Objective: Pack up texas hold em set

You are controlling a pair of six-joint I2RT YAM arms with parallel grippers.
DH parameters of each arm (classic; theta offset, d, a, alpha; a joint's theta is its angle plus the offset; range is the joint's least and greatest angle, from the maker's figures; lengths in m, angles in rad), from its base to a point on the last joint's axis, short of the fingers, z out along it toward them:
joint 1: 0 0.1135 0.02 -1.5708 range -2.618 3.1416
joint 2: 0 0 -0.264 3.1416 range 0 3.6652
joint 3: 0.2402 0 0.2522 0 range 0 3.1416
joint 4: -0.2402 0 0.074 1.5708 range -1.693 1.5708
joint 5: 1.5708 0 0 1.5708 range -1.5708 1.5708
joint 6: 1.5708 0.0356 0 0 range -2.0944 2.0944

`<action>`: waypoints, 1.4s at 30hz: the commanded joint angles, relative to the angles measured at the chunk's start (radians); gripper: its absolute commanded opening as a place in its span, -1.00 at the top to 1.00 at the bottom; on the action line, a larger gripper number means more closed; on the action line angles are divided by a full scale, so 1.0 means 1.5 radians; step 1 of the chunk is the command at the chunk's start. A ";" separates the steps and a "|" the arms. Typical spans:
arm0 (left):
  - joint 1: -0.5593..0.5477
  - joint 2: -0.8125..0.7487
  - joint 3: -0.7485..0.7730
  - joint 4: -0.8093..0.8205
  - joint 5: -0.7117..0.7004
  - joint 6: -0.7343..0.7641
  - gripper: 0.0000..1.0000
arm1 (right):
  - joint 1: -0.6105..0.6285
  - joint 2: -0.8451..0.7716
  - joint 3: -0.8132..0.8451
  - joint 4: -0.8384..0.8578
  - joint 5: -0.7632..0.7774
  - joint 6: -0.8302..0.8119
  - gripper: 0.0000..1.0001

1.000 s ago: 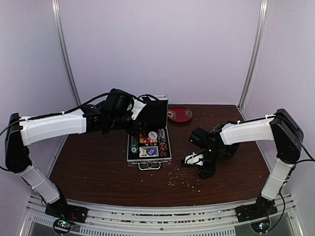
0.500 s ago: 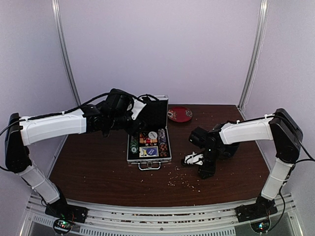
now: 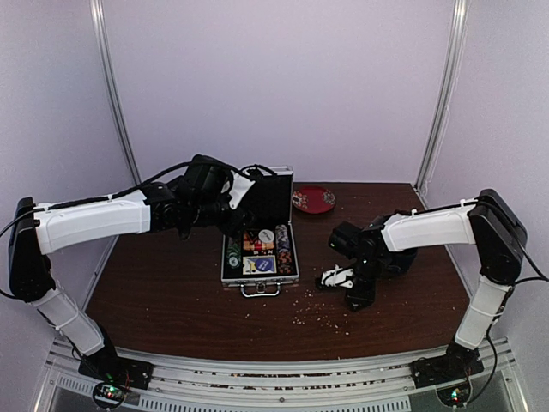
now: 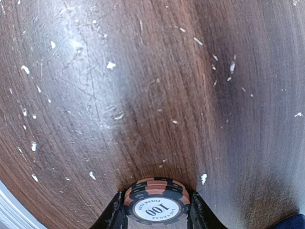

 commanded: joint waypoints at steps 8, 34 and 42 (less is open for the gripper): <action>0.005 -0.001 0.021 0.014 -0.012 0.008 -0.45 | 0.005 0.024 0.082 -0.018 -0.045 0.012 0.51; 0.005 -0.039 0.004 0.037 -0.075 0.009 -0.45 | 0.038 0.107 0.308 0.068 -0.059 0.038 0.51; 0.004 -0.039 0.004 0.036 -0.075 0.009 -0.46 | 0.043 0.145 0.345 0.093 -0.058 0.051 0.50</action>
